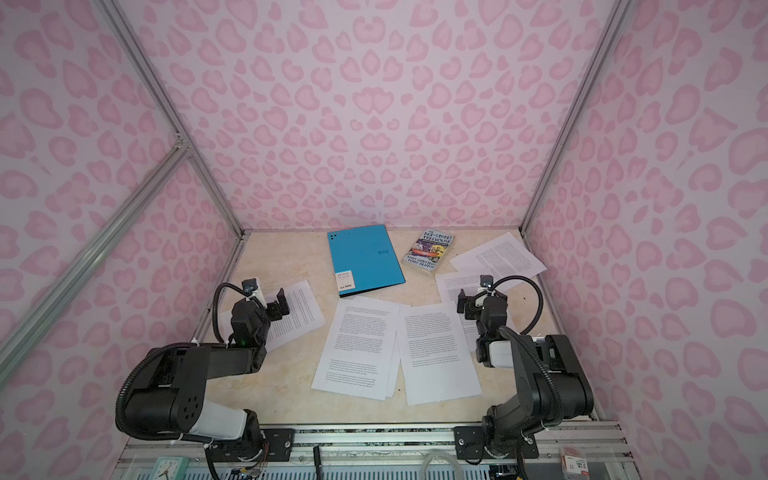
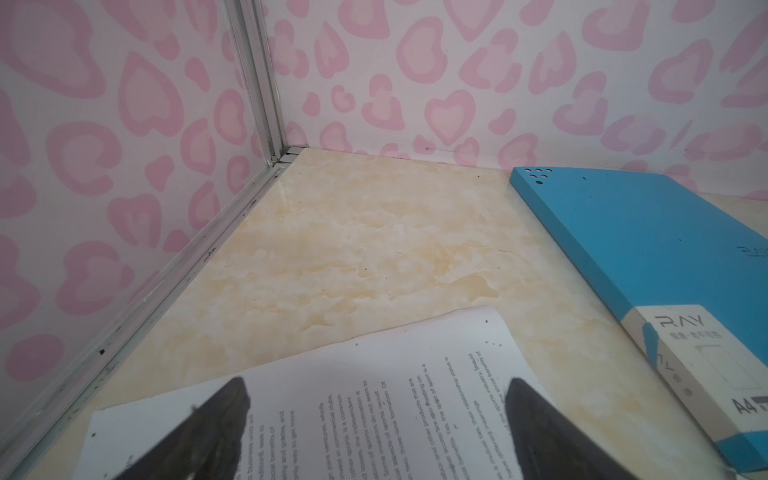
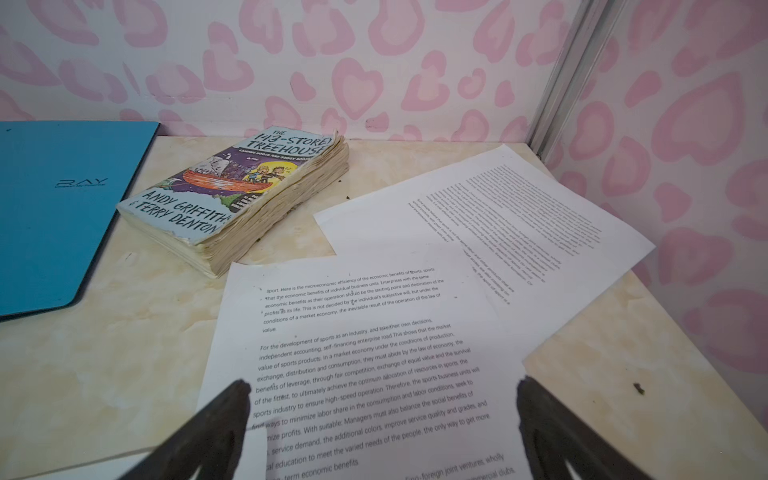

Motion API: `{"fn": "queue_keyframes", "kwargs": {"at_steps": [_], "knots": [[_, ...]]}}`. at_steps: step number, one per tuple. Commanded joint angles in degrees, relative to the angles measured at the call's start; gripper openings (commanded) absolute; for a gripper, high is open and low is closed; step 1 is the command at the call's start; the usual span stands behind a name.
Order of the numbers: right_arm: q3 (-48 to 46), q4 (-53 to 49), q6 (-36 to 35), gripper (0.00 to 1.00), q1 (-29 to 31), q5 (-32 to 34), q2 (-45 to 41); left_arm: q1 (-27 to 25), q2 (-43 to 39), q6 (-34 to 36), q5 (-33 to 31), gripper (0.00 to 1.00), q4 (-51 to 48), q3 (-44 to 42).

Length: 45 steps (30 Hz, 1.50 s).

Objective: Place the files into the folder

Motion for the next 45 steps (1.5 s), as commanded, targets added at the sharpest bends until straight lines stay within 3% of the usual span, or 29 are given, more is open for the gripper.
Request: {"fn": "queue_keyframes", "kwargs": {"at_steps": [1,45], "knots": [[0.1,0.3,-0.1,1.0,0.0,0.6,0.0,0.1,-0.4,0.6,0.4,0.97,1.3,-0.1],[0.3,0.1,0.6,1.0,-0.2,1.2,0.1,0.1,-0.2,0.7,0.4,0.97,1.1,0.1]]}}
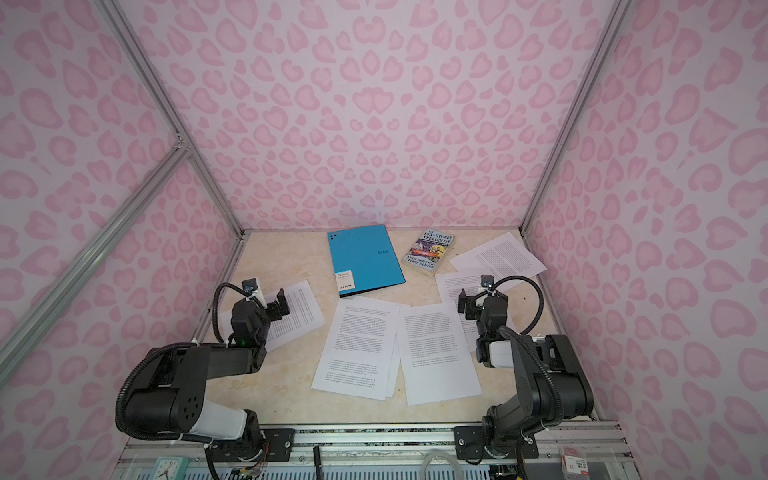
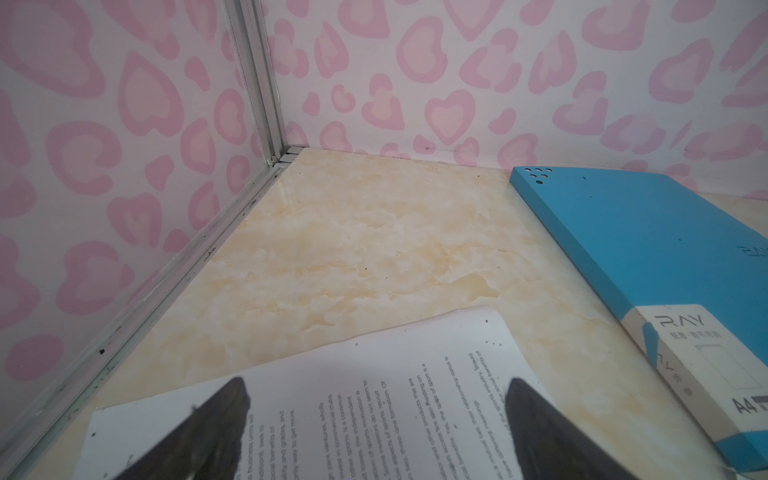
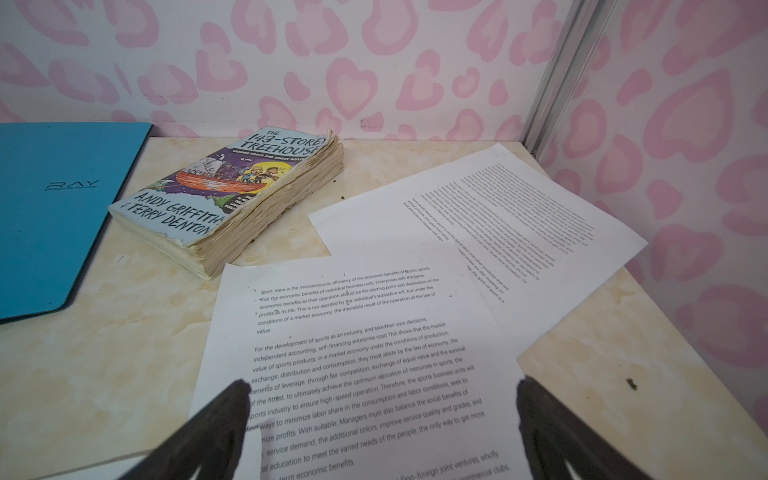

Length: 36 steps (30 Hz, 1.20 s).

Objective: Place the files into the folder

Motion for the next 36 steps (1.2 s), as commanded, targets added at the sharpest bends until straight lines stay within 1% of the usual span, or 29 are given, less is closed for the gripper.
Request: {"fn": "queue_keyframes", "kwargs": {"at_steps": [1,3,5,7,8,10,12,13,14,16,17,18,19,20,21,22,23,24,25,26,27,30,31,33,36], "knots": [[0.1,0.1,0.4,1.0,0.0,0.5,0.0,0.1,-0.2,0.6,0.4,0.97,1.1,0.1],[-0.4,0.9,-0.3,1.0,0.1,0.0,-0.3,0.2,-0.2,0.5,0.5,0.97,1.1,0.2],[-2.7,4.2,-0.6,1.0,0.8,1.5,-1.3,0.2,-0.3,0.5,0.6,0.97,1.3,-0.1],[-6.7,9.4,0.1,1.0,1.9,7.1,-4.4,0.4,-0.4,0.4,0.8,0.97,1.3,-0.1],[-8.7,10.6,0.0,1.0,3.5,11.6,-7.3,0.4,-0.4,0.3,0.9,0.97,1.4,-0.2],[-8.7,7.1,-2.1,1.0,6.5,16.3,-12.2,0.7,-0.4,0.1,1.6,0.97,1.3,0.0],[-6.0,-1.1,-3.9,1.0,9.4,18.8,-18.1,1.1,-0.8,0.0,2.2,0.97,1.7,-0.4],[-4.1,-6.9,-3.2,1.0,10.3,18.8,-21.5,0.9,-1.7,-0.9,-0.7,0.97,0.7,-0.2],[-1.9,-12.5,-0.5,1.0,10.4,19.0,-24.4,0.6,-3.6,-2.2,-5.0,0.97,-2.9,1.0],[3.2,-24.9,8.7,1.0,10.2,21.8,-28.1,0.6,-7.8,-3.8,-9.7,0.97,-13.6,5.4],[6.2,-31.4,12.3,1.0,9.9,20.8,-29.1,0.4,-10.2,-5.2,-11.3,0.97,-22.8,9.2],[7.6,-34.2,15.0,1.0,9.6,19.3,-29.3,0.3,-12.3,-9.5,-13.2,0.97,-31.5,13.2],[8.2,-34.5,18.2,1.0,9.1,18.4,-29.1,0.2,-13.9,-14.7,-14.4,0.97,-39.7,16.3],[8.5,-34.8,24.1,1.0,8.6,18.0,-28.8,0.2,-15.4,-20.8,-13.3,0.97,-48.4,19.8],[8.5,-35.0,28.0,1.0,8.0,16.7,-28.6,0.0,-16.5,-24.1,-10.7,0.97,-53.0,22.0],[8.4,-35.6,33.5,1.0,7.2,15.5,-28.2,-0.4,-17.8,-29.2,-8.7,0.97,-55.7,23.1],[8.3,-36.2,36.5,1.0,6.6,13.9,-28.0,-0.5,-19.1,-34.5,-5.7,0.97,-57.9,22.9],[8.4,-36.8,37.6,1.0,5.6,9.3,-27.9,-0.4,-20.8,-38.3,1.2,0.97,-58.5,22.1],[8.5,-37.0,37.2,1.0,5.2,5.7,-28.0,-0.9,-22.4,-40.9,7.8,0.97,-58.2,21.1],[8.7,-38.2,36.3,1.0,5.2,3.2,-28.5,-2.8,-24.1,-44.0,10.7,0.97,-58.3,20.1],[8.5,-39.3,37.0,1.0,6.0,2.6,-29.1,-5.5,-25.8,-46.5,11.4,0.97,-57.5,18.9],[8.2,-41.7,37.9,1.0,8.0,-0.8,-30.6,-17.6,-28.4,-53.6,8.4,0.97,-53.3,15.9],[8.1,-42.0,38.1,1.0,9.0,-1.7,-30.9,-20.1,-28.2,-55.7,7.9,0.97,-51.8,15.2],[7.7,-41.3,37.3,1.0,11.3,-4.3,-30.8,-25.0,-26.6,-62.0,7.0,0.97,-45.8,11.8],[6.4,-37.9,36.9,0.99,14.8,-5.5,-29.8,-29.5,-21.8,-68.4,5.5,0.96,-37.4,9.9]]}}
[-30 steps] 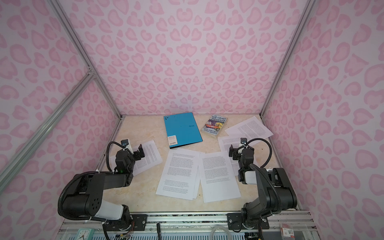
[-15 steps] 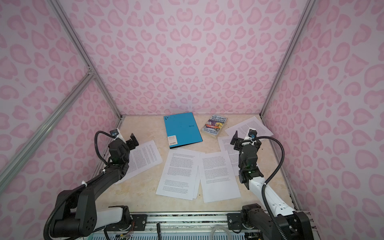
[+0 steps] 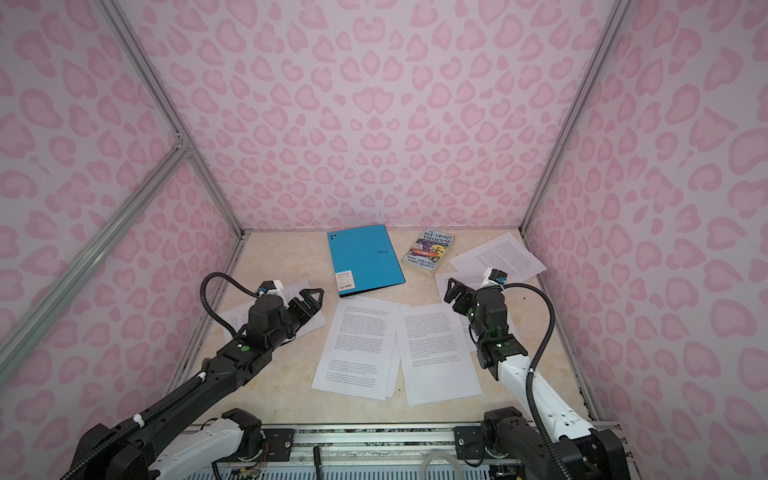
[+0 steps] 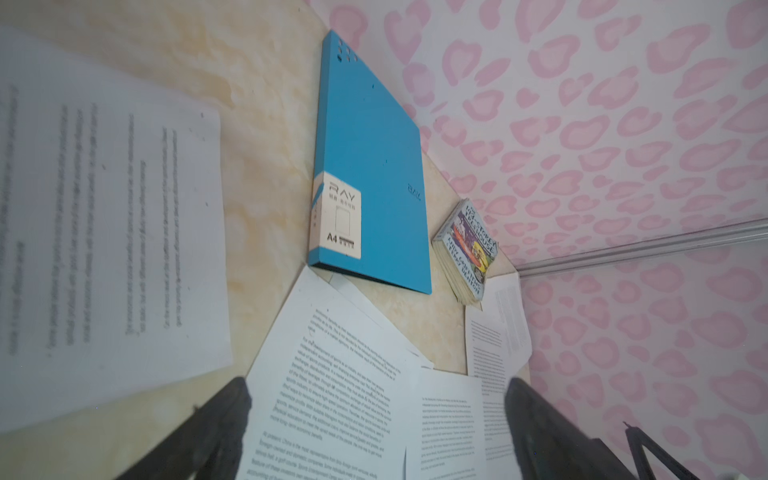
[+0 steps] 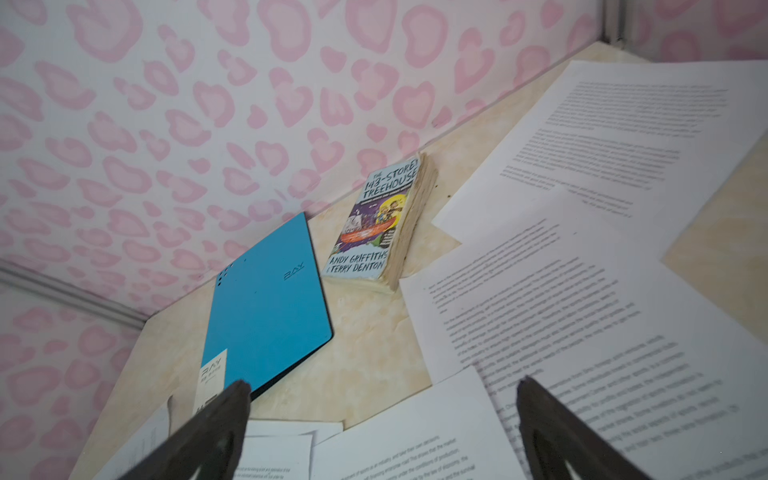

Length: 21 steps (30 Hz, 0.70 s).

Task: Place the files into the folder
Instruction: 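Reach the left gripper to the blue folder while the right gripper approaches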

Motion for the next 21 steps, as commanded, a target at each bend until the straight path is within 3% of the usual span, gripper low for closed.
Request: {"fn": "queue_keyframes", "kwargs": {"at_steps": [1,3,7,10,21], "knots": [[-1.8,3.7,0.3,0.99,3.0,-4.2,1.4,-3.7,4.9,-13.1,-1.5,0.96,12.5,-1.3],[-2.5,7.2,-0.9,0.97,4.1,-6.5,3.1,-4.6,9.9,-16.4,0.1,0.96,18.8,-1.0],[-2.9,9.2,-4.7,0.96,9.3,-2.1,5.4,-6.7,21.5,-22.1,1.9,0.96,26.8,3.0],[-1.9,8.5,-5.1,0.95,9.9,-2.3,6.5,-7.1,29.3,-24.3,3.1,0.99,33.4,5.7],[-2.6,8.6,-5.3,0.94,9.9,-1.3,5.1,-6.7,43.9,-27.4,2.5,0.99,35.7,15.5]]}}
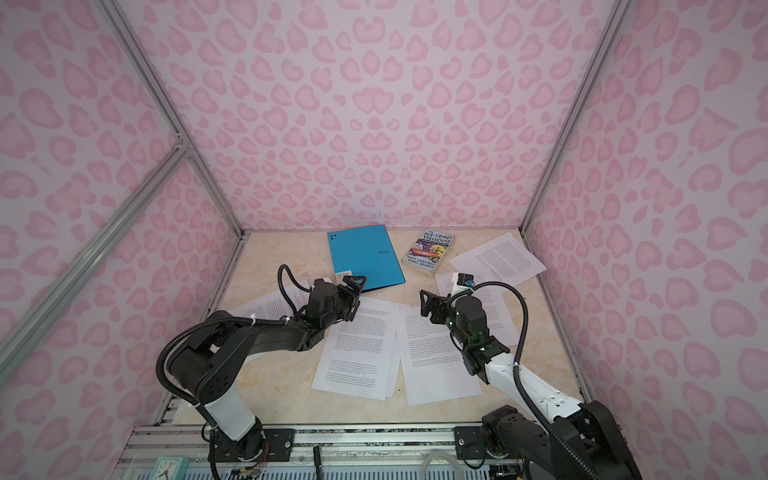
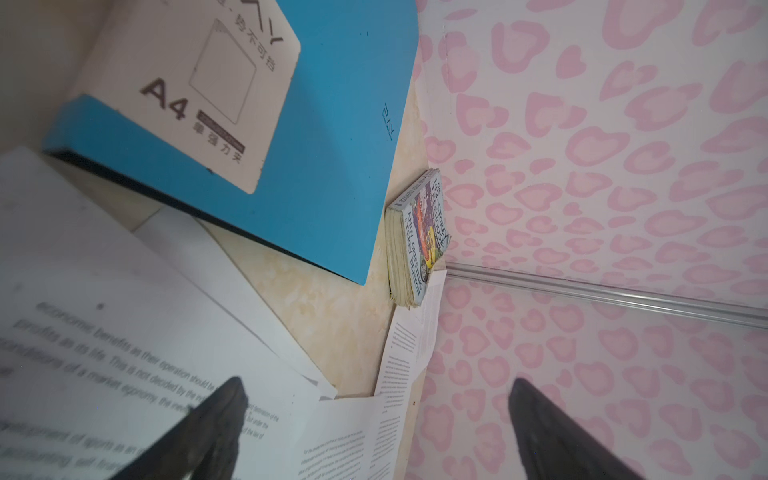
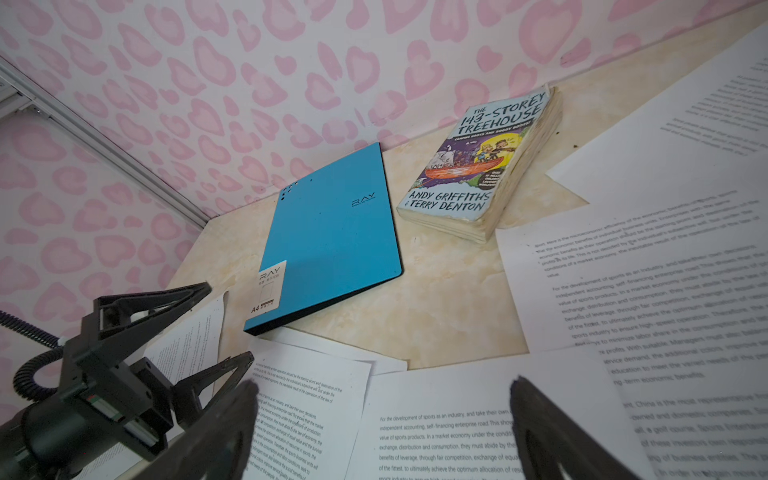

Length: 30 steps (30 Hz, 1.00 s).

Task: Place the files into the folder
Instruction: 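Reach the left gripper to the blue folder while the right gripper approaches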

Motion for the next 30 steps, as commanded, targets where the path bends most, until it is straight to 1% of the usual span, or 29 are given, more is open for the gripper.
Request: {"fn": "queue_keyframes", "kwargs": {"at_steps": [1,8,16,24,26,30], "knots": [[-0.2,0.5,-0.5,0.94,0.1,0.9,0.1,0.2,3.6,-2.4,-0.2,0.99,3.9,2.3],[-0.2,0.5,-0.2,0.94,0.1,0.4,-0.7,1.3,8.9,-3.6,-0.8,0.98,6.2,4.3],[-0.2,0.9,0.3,0.92,0.1,-0.1,0.0,3.3,12.6,-3.4,-0.4,0.97,9.5,6.2],[0.0,1.3,0.6,0.92,0.1,-1.2,0.6,4.4,16.1,-3.7,-0.6,0.94,14.4,8.0],[0.1,1.3,0.7,0.91,0.1,-1.4,0.9,4.6,17.4,-4.1,-0.8,0.92,17.0,8.4],[0.3,1.6,0.7,0.9,0.1,-1.9,1.5,5.0,19.3,-4.4,-2.7,0.9,19.7,9.3]]}}
